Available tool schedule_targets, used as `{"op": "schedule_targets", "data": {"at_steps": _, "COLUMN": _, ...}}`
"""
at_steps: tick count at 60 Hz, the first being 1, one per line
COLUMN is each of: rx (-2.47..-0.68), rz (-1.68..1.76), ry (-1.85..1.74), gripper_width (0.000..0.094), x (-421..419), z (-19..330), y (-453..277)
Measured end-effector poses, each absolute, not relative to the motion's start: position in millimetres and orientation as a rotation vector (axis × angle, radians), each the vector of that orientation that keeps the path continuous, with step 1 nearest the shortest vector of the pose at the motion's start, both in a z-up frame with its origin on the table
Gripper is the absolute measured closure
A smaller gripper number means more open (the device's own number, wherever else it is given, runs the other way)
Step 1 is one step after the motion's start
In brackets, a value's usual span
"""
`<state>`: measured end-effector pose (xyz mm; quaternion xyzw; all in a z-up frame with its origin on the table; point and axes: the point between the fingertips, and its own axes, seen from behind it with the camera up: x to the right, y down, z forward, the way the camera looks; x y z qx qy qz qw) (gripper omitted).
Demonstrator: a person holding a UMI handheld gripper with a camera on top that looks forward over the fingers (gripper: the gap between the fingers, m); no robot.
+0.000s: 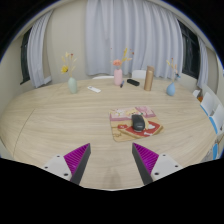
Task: Arrange mouse
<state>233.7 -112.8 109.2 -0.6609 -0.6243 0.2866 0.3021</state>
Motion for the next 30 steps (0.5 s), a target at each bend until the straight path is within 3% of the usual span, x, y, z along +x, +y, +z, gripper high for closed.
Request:
{"op": "schedule_targets", "data": {"at_steps": 18, "rx": -1.743, "rz": 0.732, "ry": -1.708, "gripper_width": 0.0076, "x": 273.7, "z": 94.1, "y": -147.1}}
{"op": "schedule_targets", "data": {"at_steps": 30, "rx": -1.673, "rz": 0.697, "ry": -1.676, "gripper_width": 0.0077, "x": 265.3, "z": 106.1, "y": -139.7}}
